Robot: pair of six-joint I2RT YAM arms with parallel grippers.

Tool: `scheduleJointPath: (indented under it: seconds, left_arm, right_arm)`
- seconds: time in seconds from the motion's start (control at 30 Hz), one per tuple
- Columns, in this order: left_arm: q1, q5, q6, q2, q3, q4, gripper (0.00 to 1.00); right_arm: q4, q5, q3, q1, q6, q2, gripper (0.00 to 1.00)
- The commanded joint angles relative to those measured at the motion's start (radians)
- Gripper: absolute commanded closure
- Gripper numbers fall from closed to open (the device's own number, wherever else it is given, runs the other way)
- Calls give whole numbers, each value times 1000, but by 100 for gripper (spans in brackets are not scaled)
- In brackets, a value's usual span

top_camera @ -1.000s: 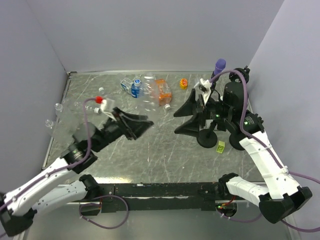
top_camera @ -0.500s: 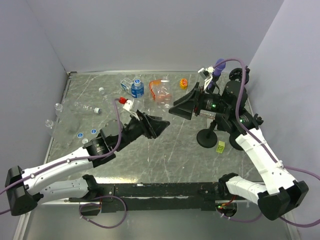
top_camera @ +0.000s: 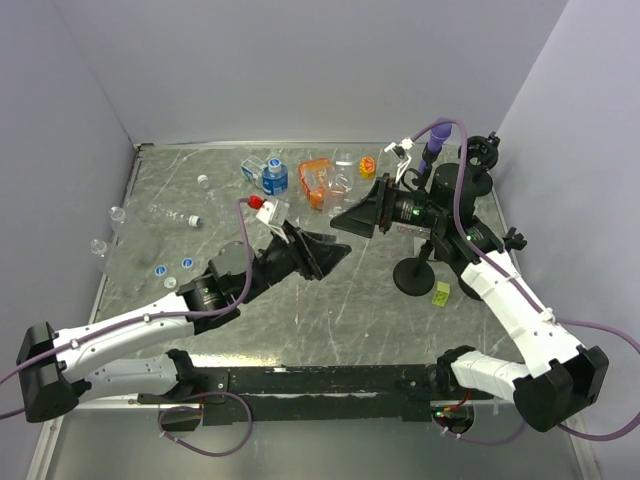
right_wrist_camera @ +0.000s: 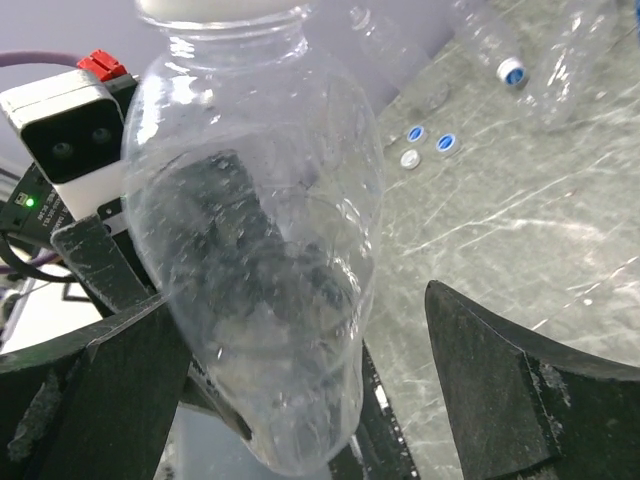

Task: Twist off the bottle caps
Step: Place the plastic bottle at the center of the board.

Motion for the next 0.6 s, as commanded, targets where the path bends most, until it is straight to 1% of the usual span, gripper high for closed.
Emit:
scheduleJointPath:
  seconds: [0.0, 0.03, 0.07, 0.13, 0.17, 0.2, 0.23, 0.27, 0.37, 0.4, 0.43, 0.47, 0.5, 0.53, 0.57]
  left_arm:
    - [-13, 31, 3, 27, 60, 79, 80]
    - [-13, 31, 3, 31, 65, 78, 79]
    - [-13, 30, 3, 35, 68, 77, 78]
    - [-13, 30, 0, 38, 73, 76, 75]
    - [-13, 25, -2, 38, 76, 70, 72]
    - [-13, 22, -2, 37, 77, 64, 65]
    - [-13, 15, -3, 34, 79, 52, 57]
    - [-13, 8, -6, 26, 80, 33, 45]
    - [-12, 31, 50, -17, 88, -19, 10]
    - [-10, 47, 73, -35, 99, -60, 3]
    - [-4, 77, 96, -54, 119, -111, 3]
    - [11, 117, 127, -66, 145, -196, 3]
    - [31, 167, 147, -83, 174, -256, 3]
    - [68, 221, 156, -94, 209, -325, 3]
    - [138, 263, 155, -106, 238, -384, 3]
  right_arm:
    - [93, -50, -26, 12, 73, 8, 4]
    - [98, -49, -33, 12, 70, 6, 7]
    - [102, -50, -39, 14, 65, 5, 14]
    - [108, -50, -54, 12, 57, -3, 35]
    - [113, -50, -62, 12, 51, -9, 44]
    - [121, -54, -69, 12, 47, -17, 50]
    - [130, -55, -76, 11, 46, -25, 58]
    - [133, -58, -79, 8, 37, -31, 63]
    - [119, -63, -79, -17, 2, -46, 69]
    - [119, -70, -82, -30, -4, -51, 71]
    - [118, -76, -85, -44, -13, -55, 71]
    - [110, -84, -86, -58, -33, -57, 72]
    - [86, -86, -83, -63, -79, -55, 73]
    - [46, -84, -76, -64, -143, -55, 73]
    - [4, -89, -70, -64, -215, -58, 73]
